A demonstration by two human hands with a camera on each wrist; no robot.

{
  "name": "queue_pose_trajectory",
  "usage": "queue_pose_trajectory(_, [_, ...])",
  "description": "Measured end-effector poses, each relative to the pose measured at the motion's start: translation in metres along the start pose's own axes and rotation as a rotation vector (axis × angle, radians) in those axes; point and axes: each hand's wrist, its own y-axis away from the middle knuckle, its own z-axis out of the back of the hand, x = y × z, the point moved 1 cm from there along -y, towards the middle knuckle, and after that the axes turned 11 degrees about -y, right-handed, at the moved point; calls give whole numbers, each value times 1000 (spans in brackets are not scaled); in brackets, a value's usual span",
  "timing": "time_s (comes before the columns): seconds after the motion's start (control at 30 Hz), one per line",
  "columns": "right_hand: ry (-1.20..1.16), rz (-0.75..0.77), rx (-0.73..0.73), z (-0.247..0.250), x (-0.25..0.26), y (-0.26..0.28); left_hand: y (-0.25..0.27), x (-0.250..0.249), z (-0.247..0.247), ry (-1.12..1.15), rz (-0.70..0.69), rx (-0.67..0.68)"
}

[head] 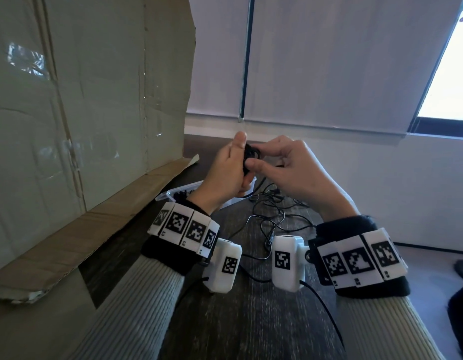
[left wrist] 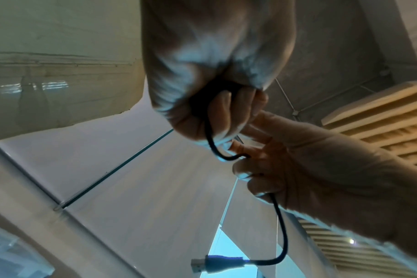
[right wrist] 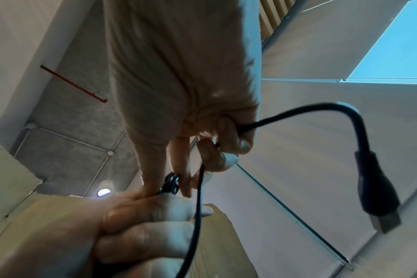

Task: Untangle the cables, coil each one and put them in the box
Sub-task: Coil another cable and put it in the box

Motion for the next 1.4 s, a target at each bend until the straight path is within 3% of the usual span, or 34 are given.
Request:
queue_pose_trajectory(0.17, [49,14,56,2,-2,0,3,-1,1,-53,-39,141])
queue_pose_trajectory(0.4, [223,67,-12,-3,-7,-3,3,-2,4,2,8,201])
queue_pose_trajectory(0.6, [-40,15,54,1,-3,2,4,-2,4,-30,-32,211])
queue_pose_trajectory(0.73, [-134,22,13,3,-5,2,9,-10,2,-153,-63,206])
queue_pose_trajectory(0.87, [-108,34,2,8,-7,1,11,-14,2,-266,-101,190])
queue_pose_trajectory(1.1, [-151,113,-169,26,-11,0,8,-7,17,-160,17,391])
queue_pose_trajectory(1.4, [-94,129,-192,22,-8,-2,9,-11,20,-328,-49,390])
